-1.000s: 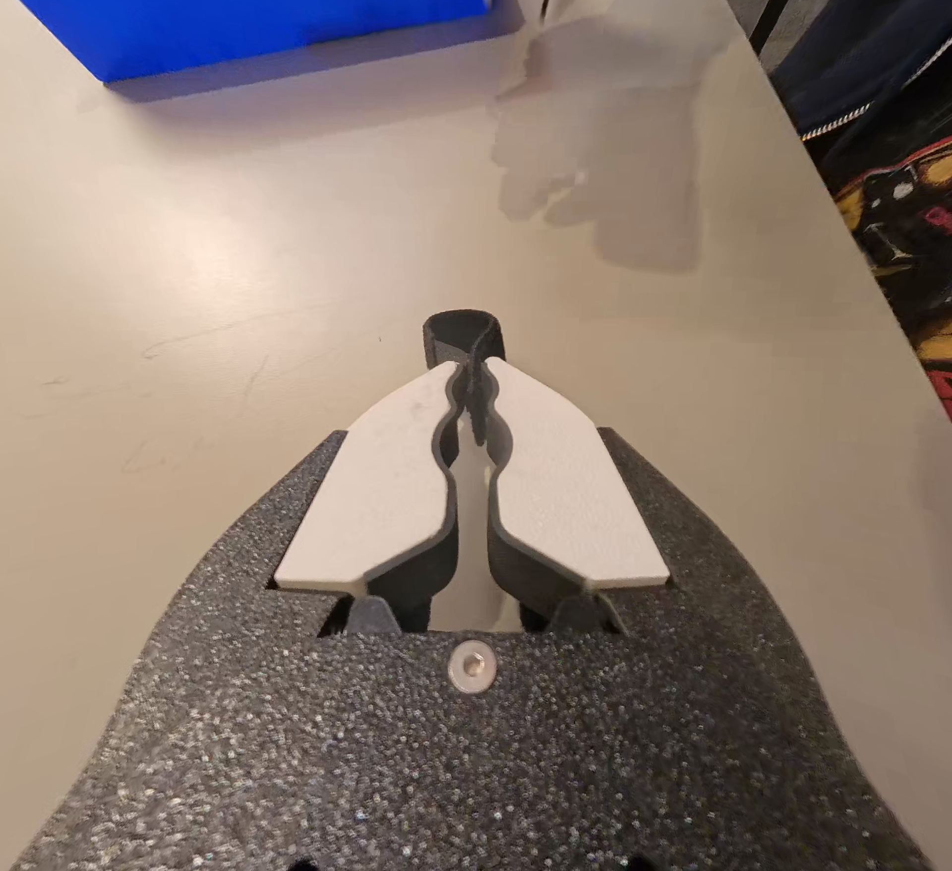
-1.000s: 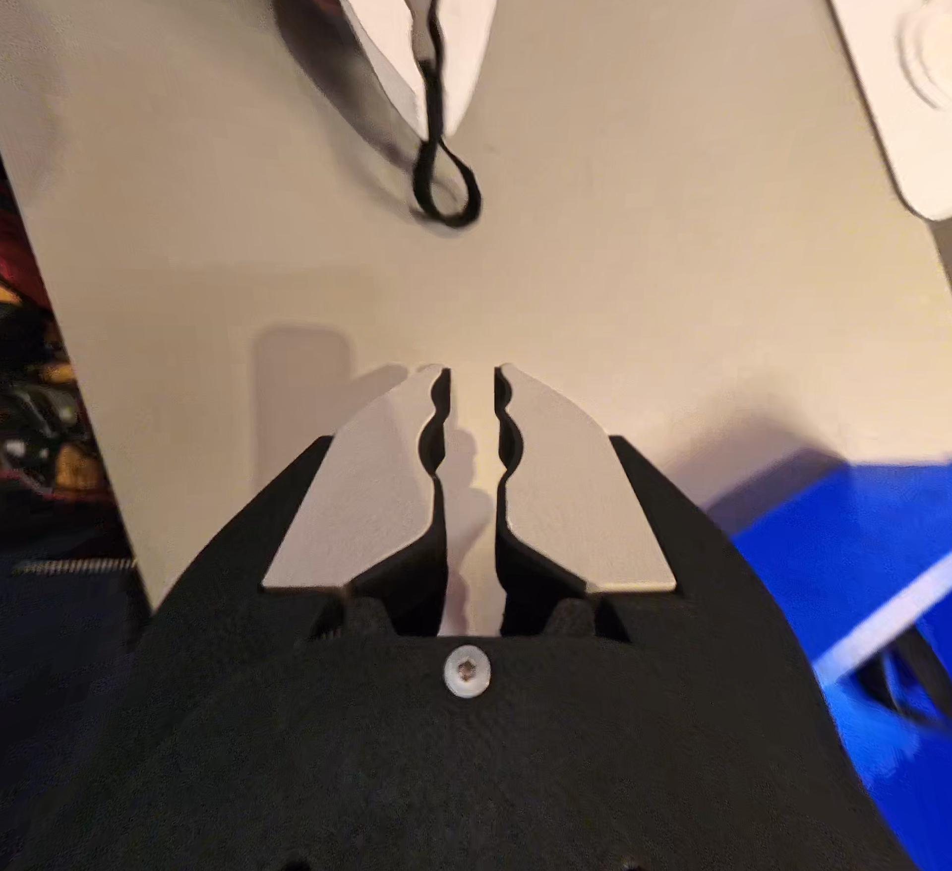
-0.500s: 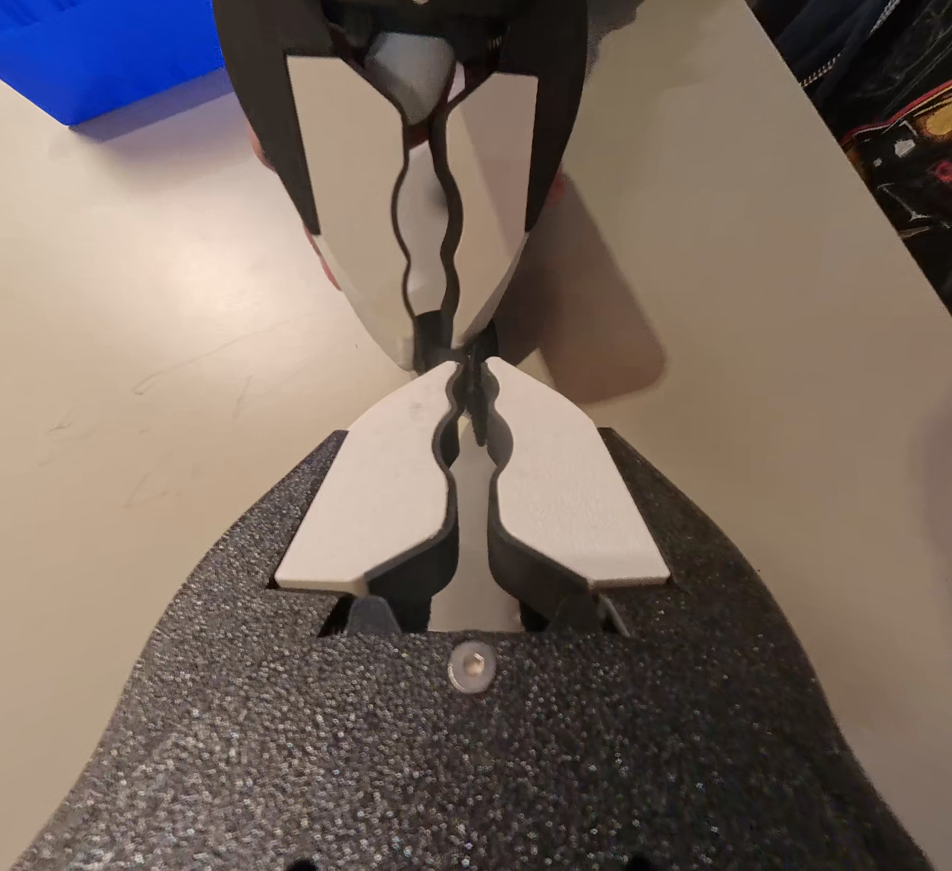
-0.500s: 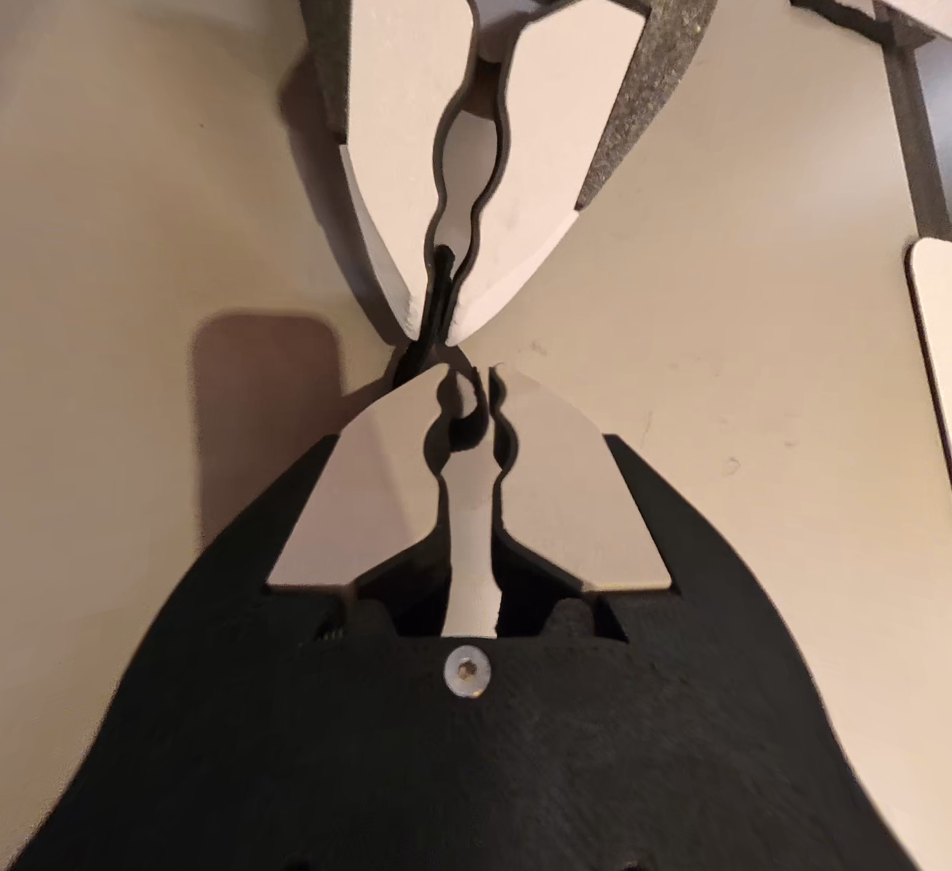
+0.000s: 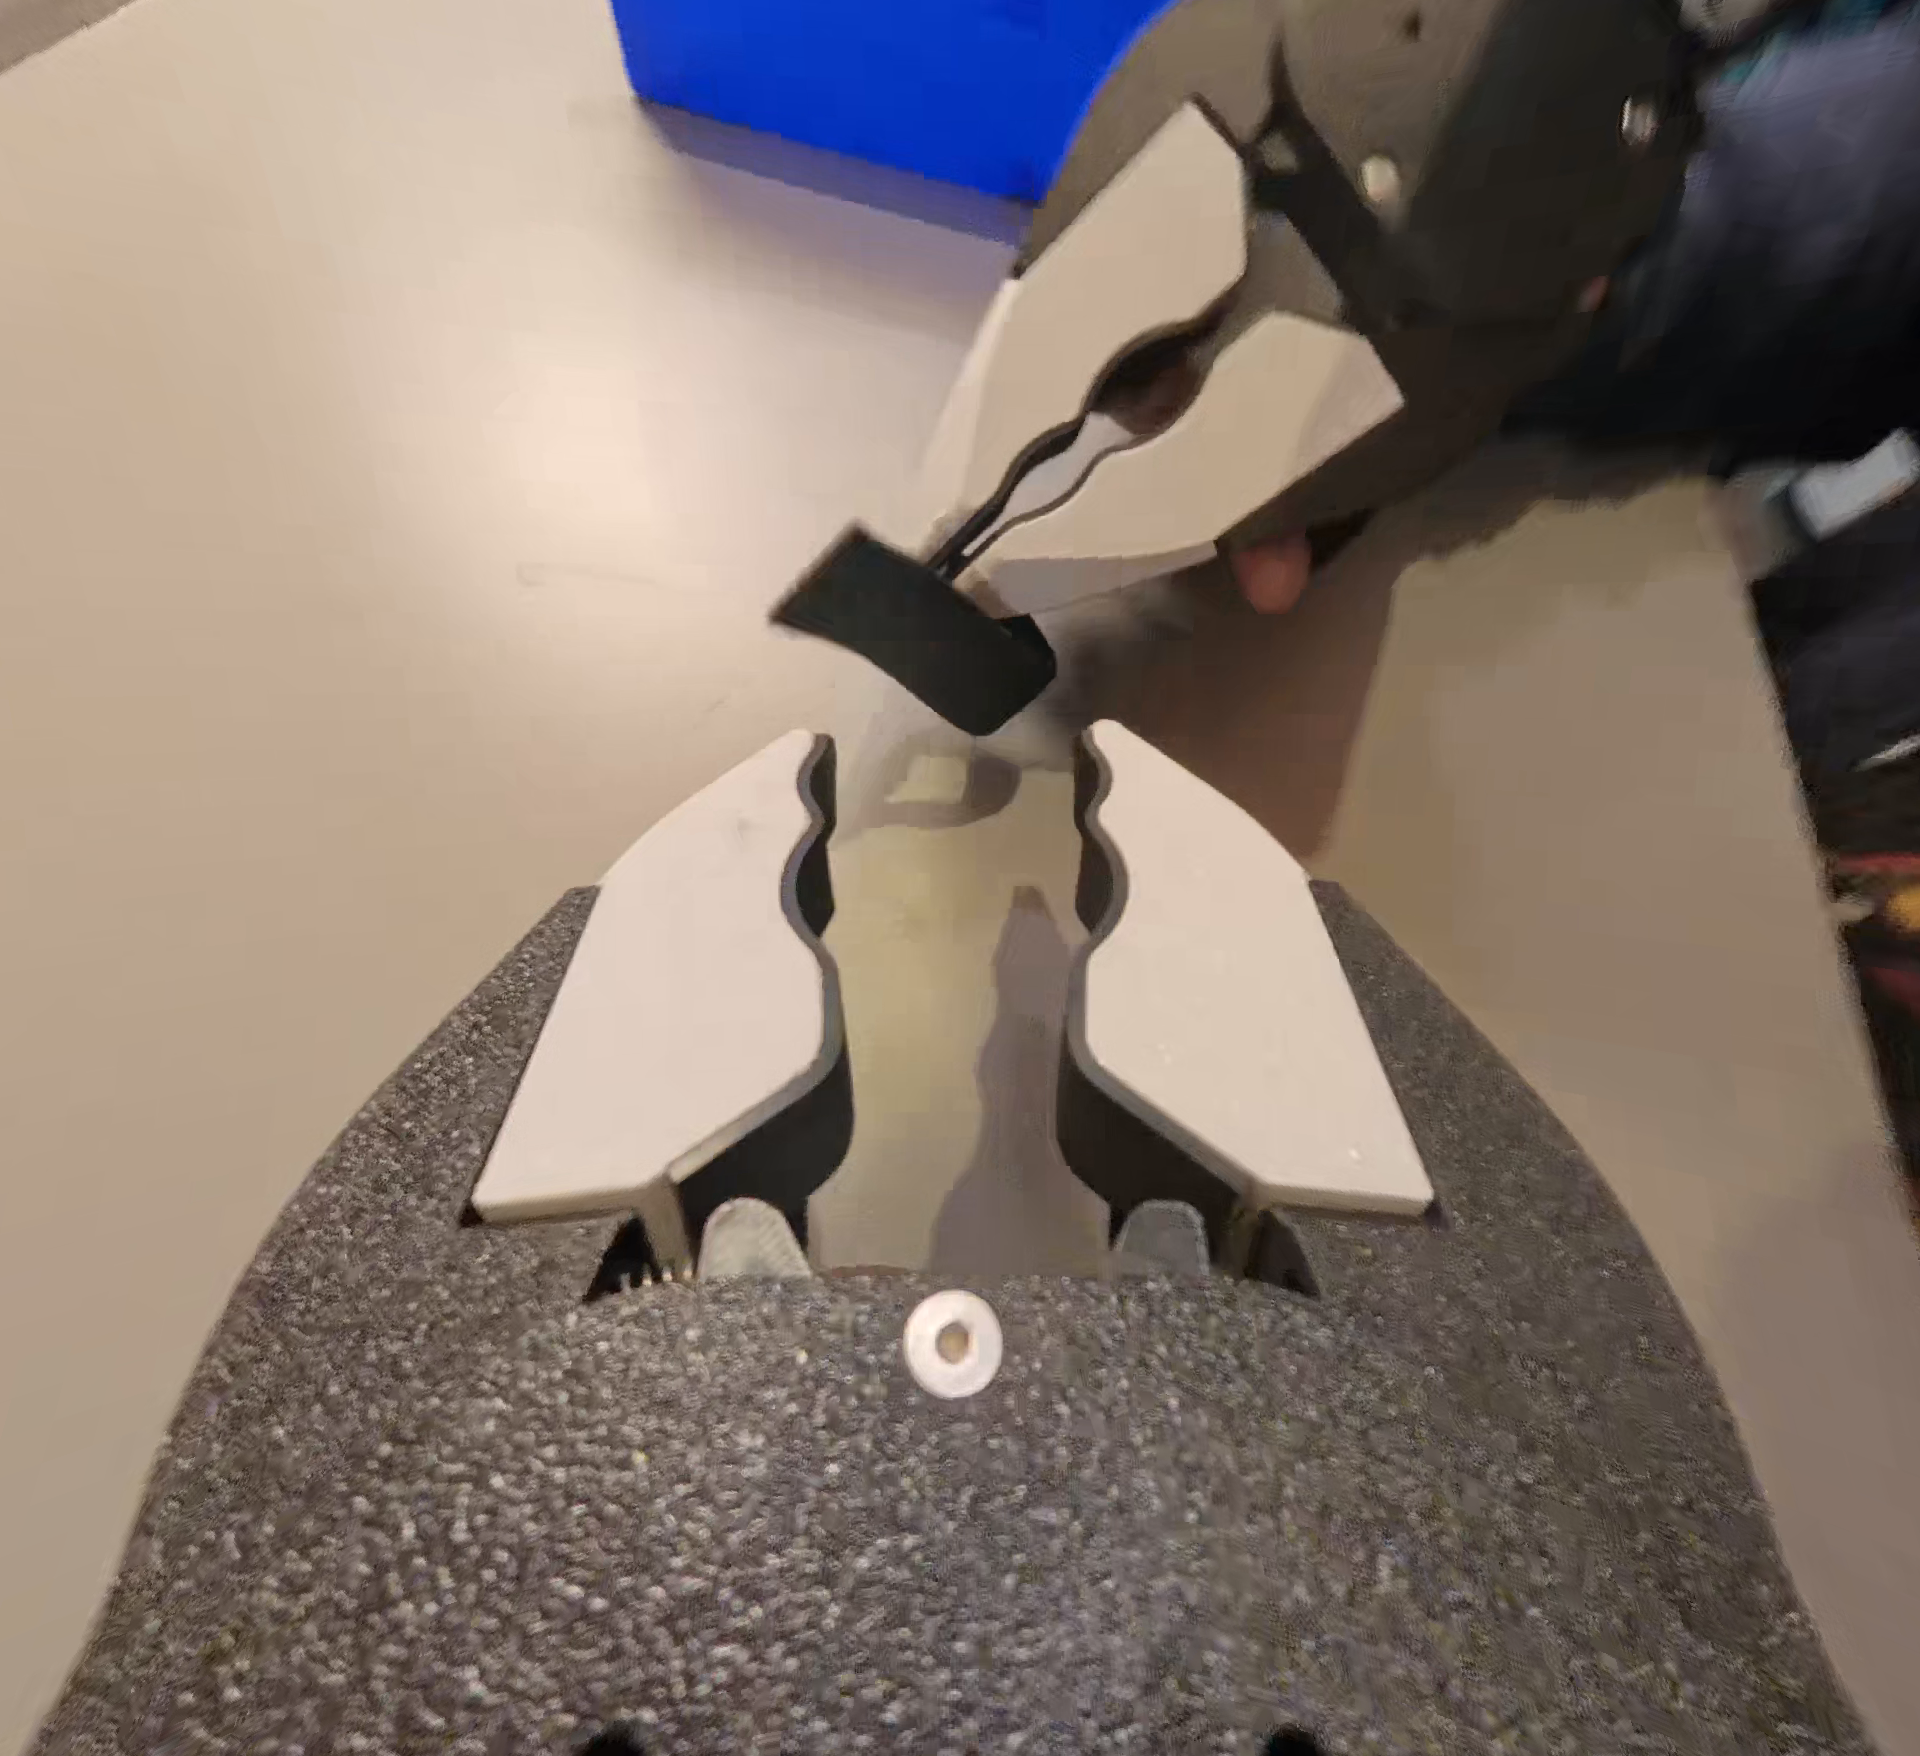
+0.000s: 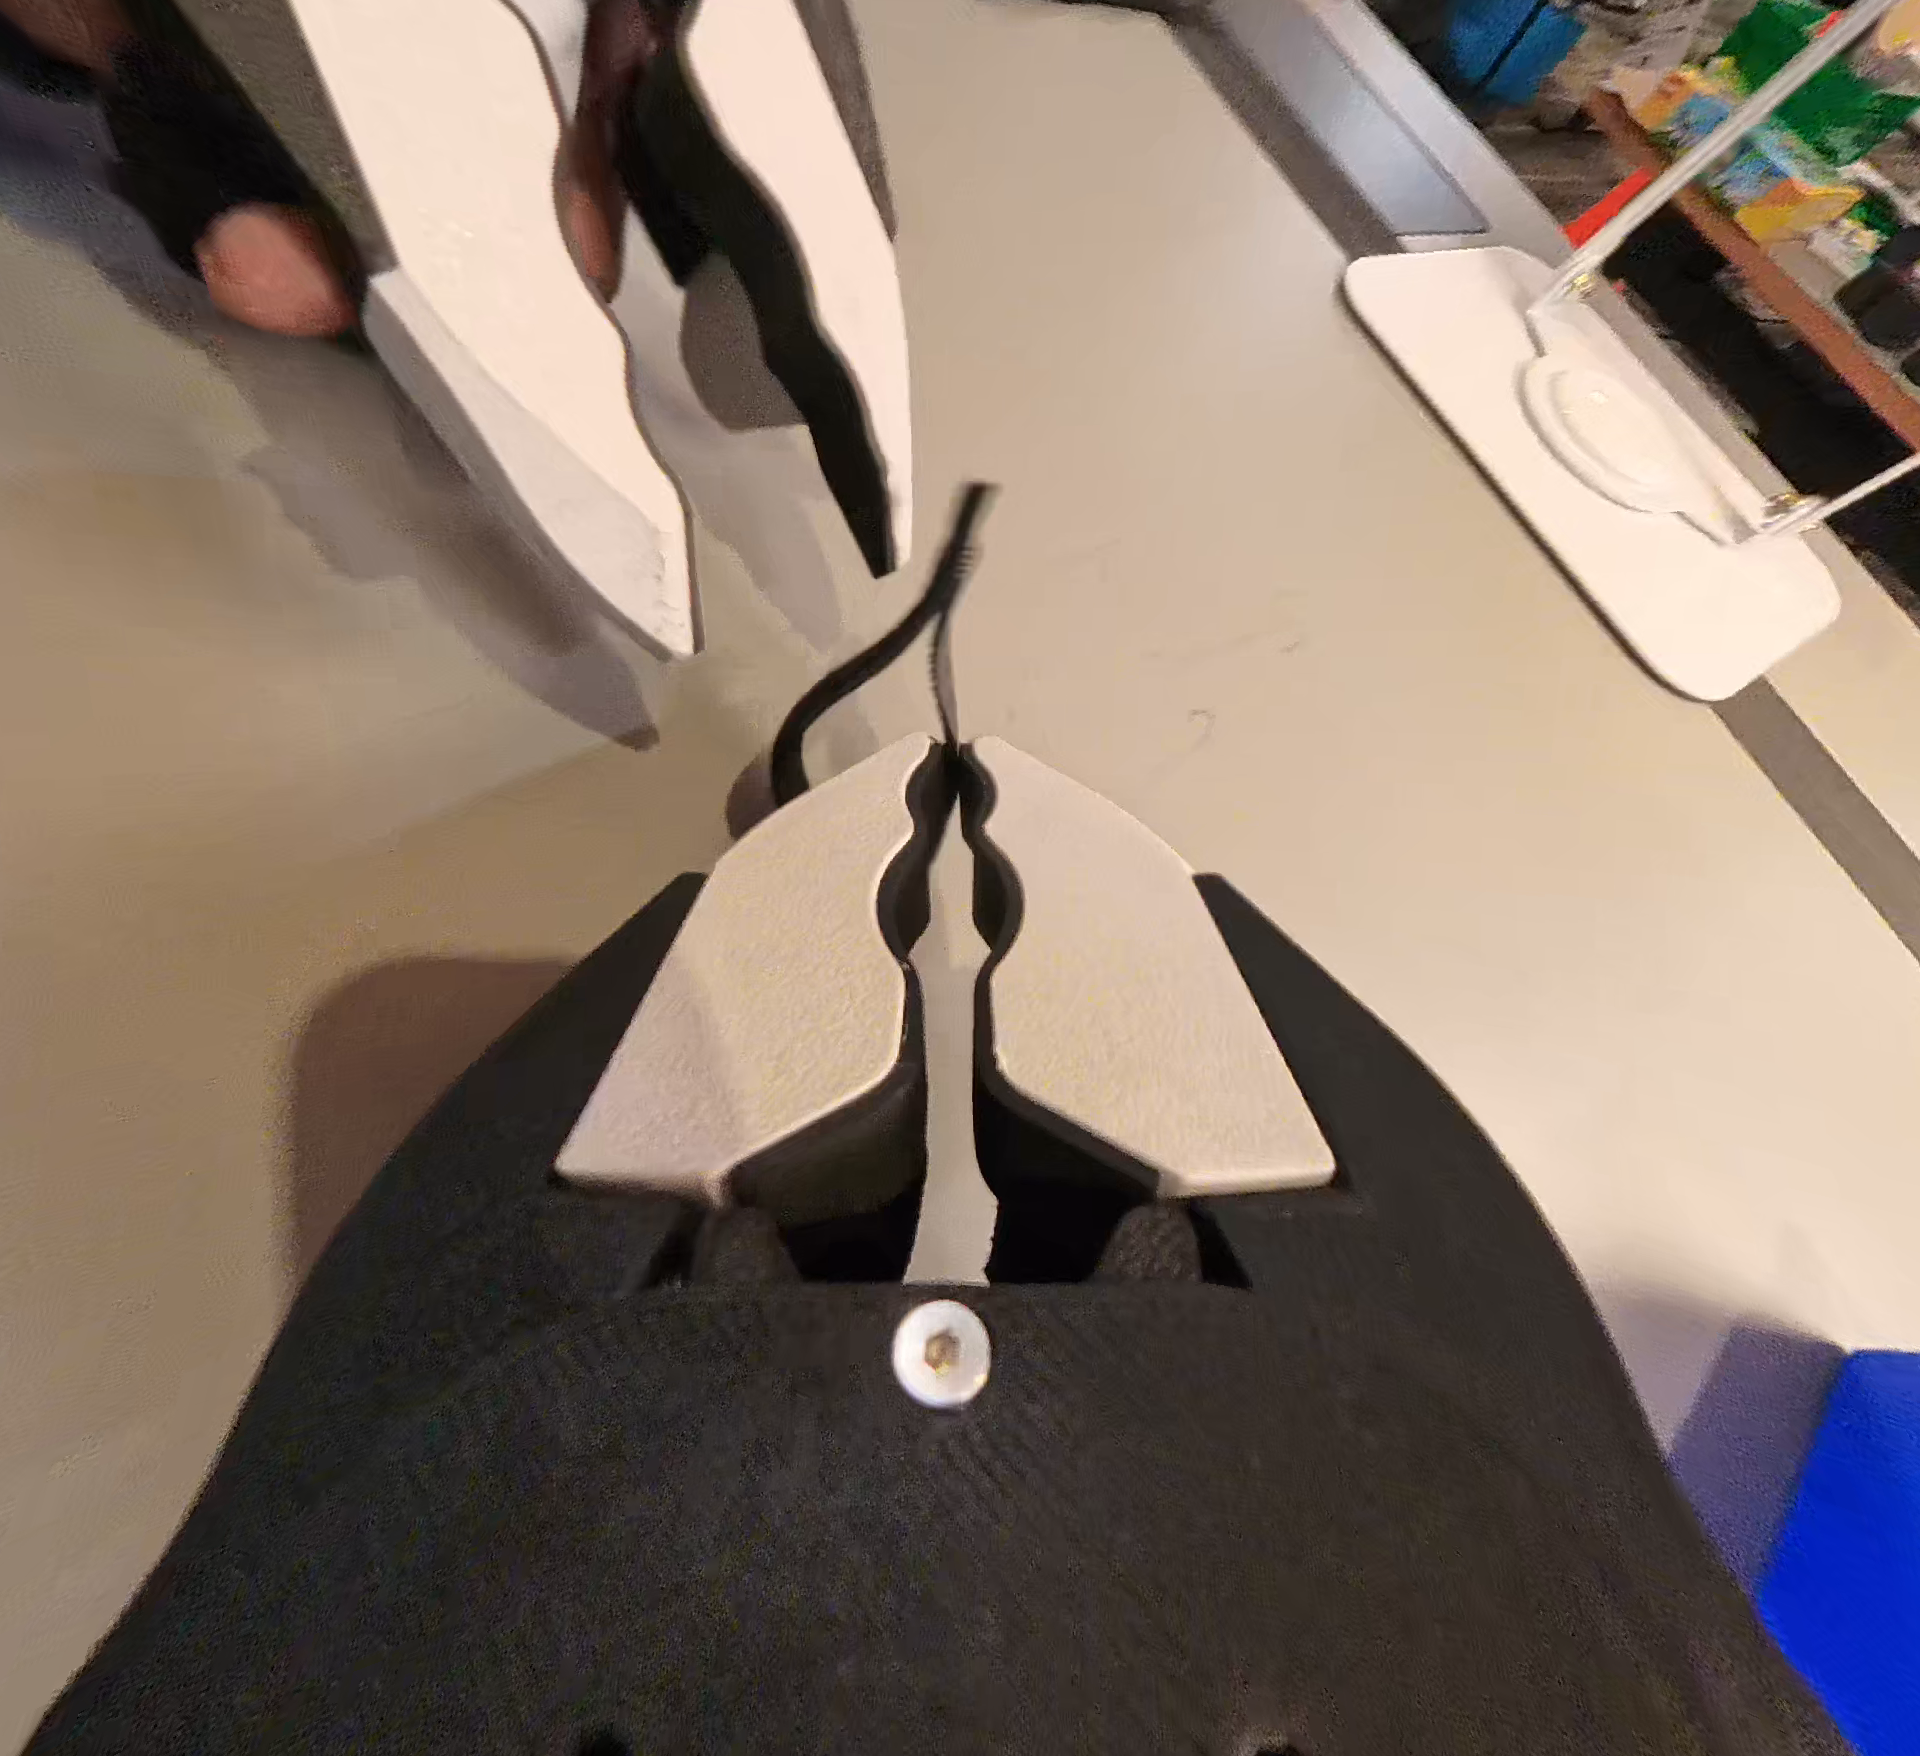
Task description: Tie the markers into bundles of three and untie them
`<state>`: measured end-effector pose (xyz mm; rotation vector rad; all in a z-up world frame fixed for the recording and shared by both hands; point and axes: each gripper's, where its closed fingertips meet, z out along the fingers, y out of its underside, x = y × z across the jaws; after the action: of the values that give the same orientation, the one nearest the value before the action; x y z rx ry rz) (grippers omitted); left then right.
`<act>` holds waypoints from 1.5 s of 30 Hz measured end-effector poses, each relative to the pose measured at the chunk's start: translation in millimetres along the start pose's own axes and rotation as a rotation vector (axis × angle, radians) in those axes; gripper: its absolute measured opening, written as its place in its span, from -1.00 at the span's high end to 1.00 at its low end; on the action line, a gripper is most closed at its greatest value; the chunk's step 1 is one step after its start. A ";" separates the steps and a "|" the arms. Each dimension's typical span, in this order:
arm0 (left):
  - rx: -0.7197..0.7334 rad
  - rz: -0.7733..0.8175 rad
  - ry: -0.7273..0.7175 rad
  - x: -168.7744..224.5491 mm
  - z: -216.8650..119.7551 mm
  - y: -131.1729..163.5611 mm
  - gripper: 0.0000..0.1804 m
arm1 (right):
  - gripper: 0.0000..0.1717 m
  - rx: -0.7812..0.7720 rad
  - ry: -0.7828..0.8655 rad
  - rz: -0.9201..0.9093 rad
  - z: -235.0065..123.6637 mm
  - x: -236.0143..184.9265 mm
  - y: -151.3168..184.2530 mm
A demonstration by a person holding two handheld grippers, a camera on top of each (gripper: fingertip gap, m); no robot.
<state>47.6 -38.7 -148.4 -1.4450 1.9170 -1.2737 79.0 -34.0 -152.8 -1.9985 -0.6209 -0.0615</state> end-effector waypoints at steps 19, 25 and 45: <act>0.243 -0.224 0.295 33.4 -6.3 -31.0 0.97 | 0.99 0.211 -0.010 0.085 -15.2 -0.8 -31.8; 0.273 0.092 0.260 53.6 -11.5 -34.6 0.98 | 0.98 0.265 -0.142 0.427 -20.1 18.3 -28.8; 0.252 0.107 0.099 20.3 -19.7 -29.1 0.60 | 0.98 0.287 0.106 0.449 -135.8 93.9 -71.9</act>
<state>40.2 -50.1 -110.2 -1.1585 1.7923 -1.4987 157.2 -84.2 1.5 -1.7970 -0.0951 0.1831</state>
